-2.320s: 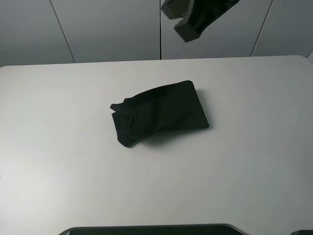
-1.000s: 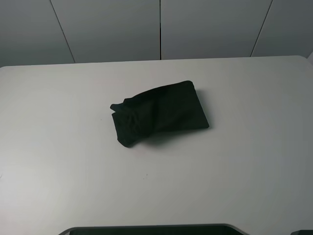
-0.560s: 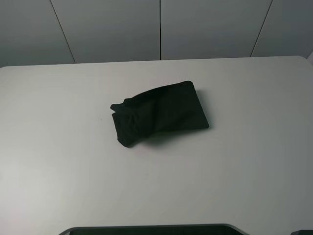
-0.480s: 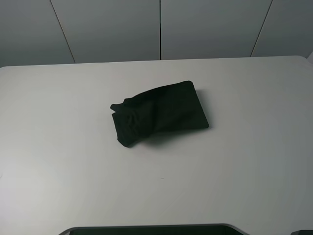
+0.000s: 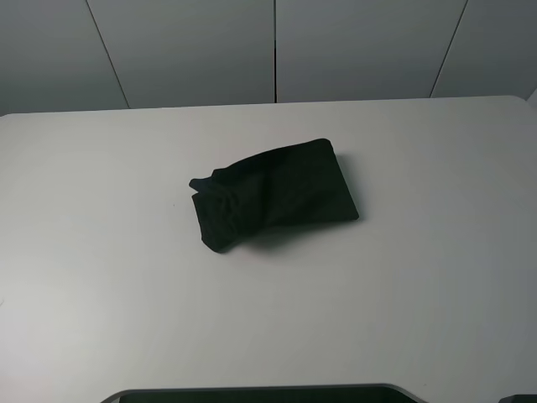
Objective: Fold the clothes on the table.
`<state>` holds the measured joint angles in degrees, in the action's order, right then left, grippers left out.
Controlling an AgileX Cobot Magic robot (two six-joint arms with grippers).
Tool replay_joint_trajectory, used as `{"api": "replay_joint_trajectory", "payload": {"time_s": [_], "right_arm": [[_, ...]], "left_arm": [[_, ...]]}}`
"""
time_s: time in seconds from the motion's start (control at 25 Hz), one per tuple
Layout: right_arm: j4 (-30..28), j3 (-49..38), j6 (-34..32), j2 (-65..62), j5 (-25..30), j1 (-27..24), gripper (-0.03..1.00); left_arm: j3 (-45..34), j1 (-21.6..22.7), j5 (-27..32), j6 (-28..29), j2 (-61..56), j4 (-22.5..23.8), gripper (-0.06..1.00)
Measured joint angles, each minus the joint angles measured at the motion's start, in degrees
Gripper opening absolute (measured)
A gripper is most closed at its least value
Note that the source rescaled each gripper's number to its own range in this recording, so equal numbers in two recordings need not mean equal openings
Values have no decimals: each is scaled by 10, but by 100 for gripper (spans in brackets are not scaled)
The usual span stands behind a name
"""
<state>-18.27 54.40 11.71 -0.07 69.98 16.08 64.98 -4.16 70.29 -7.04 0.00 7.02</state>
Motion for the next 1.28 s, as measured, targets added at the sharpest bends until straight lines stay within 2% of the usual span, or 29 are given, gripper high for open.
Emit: {"api": "replay_joint_trajectory", "payload": {"time_s": [0.12,0.24,0.48,0.68,0.88,1.28], "right_arm": [[43,-72,-16,0,-7,0,100],[71,-142,-40,1,-59,0,100],[71,-240,-79,2,-113,0,100],[77,-244,-107,0,-129,0,100],[89,-244,-112,0,-102,0,100],[150,-250,-117,0,-79,0,100]], "left_arm": [[-19,22,-1,-5,-1,-45,94],[-70,23,-1,-12,-2,-70,94],[-189,22,-17,-11,-2,-98,94],[-282,22,-57,-13,-1,-125,94],[-337,12,-80,-21,0,-129,94],[-352,1,-79,-23,0,-128,94]]}}
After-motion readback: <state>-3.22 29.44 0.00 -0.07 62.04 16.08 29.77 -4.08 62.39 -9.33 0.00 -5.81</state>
